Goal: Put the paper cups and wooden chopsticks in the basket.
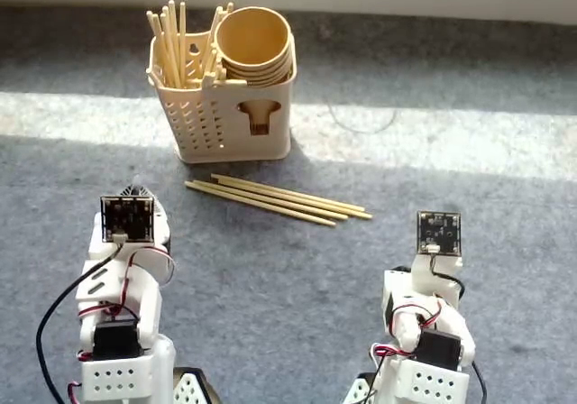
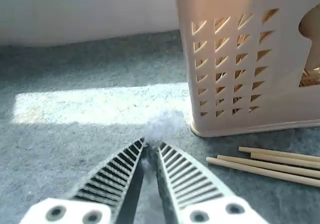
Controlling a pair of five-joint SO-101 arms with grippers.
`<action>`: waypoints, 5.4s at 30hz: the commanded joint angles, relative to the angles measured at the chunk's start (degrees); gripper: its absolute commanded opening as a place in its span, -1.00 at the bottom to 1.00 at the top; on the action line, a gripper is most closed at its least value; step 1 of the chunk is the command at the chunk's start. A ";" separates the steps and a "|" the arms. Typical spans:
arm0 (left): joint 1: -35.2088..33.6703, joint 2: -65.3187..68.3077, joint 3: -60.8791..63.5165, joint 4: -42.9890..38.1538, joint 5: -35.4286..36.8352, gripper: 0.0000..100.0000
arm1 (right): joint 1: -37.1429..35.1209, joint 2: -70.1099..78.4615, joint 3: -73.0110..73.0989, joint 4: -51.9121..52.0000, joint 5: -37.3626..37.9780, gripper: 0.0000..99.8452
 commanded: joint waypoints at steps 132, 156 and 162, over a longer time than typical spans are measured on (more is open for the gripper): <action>-19.03 -0.84 1.27 10.20 -0.35 -0.97 | -47.08 119.34 -84.70 -13.23 30.77 -0.82; -17.27 -0.84 1.27 10.37 -0.53 -0.97 | -45.76 114.51 -84.53 -12.97 30.77 -0.82; -17.27 -0.84 1.27 10.37 -0.53 -0.97 | -45.58 112.57 -84.26 -12.97 30.68 -0.82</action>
